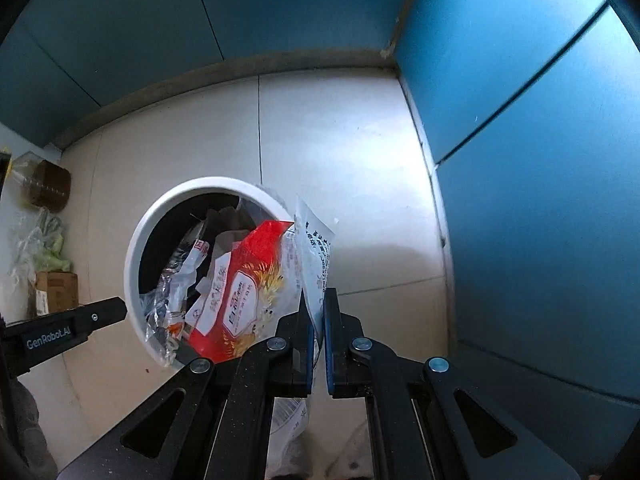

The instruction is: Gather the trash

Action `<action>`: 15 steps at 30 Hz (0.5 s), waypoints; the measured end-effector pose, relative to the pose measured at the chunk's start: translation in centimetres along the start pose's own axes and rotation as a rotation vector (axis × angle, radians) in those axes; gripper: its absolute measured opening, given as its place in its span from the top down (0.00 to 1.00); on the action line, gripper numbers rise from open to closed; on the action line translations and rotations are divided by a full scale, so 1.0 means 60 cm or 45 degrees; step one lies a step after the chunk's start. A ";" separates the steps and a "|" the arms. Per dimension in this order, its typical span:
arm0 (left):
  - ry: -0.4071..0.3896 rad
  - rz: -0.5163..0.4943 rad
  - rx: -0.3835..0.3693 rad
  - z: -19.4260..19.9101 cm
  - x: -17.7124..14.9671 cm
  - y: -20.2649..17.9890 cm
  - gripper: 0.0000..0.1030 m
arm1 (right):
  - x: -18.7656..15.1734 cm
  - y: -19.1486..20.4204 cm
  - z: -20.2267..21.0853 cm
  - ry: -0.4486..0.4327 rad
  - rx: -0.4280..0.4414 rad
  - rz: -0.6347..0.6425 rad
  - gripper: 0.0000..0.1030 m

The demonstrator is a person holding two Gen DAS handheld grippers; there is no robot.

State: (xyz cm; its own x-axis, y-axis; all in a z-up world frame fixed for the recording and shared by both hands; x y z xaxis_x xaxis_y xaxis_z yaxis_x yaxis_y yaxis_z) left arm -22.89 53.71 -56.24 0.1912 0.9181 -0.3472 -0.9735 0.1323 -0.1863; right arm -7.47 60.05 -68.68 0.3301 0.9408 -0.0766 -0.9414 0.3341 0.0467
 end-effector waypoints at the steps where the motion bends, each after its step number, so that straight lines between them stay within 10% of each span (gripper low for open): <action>1: 0.002 -0.004 0.017 0.003 -0.001 0.001 1.00 | -0.004 0.000 -0.002 0.012 0.011 -0.013 0.96; 9: -0.196 -0.170 0.275 0.142 -0.054 -0.051 0.99 | -0.043 -0.039 0.093 -0.038 0.047 -0.027 0.96; 15: -0.487 -0.401 0.392 0.408 -0.205 -0.196 0.95 | -0.147 -0.179 0.400 -0.217 0.168 -0.169 0.96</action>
State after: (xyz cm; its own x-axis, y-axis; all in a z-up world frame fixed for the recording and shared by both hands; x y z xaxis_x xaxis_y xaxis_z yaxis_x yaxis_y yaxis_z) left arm -16.83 49.98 -27.27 0.4740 0.8792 0.0486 -0.8797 0.4705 0.0688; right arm 1.41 49.52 -44.60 0.4679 0.8803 0.0781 -0.8753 0.4494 0.1783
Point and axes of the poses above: each gripper's, at about its wrist camera, not at the fingertips, and z roughly against the way its jaws point, y to its left, x to its top, the point moved 1 cm from there along -z, roughly the way its jaws point, and after that the axes turned 13 degrees about y, right-handed, at the moved point
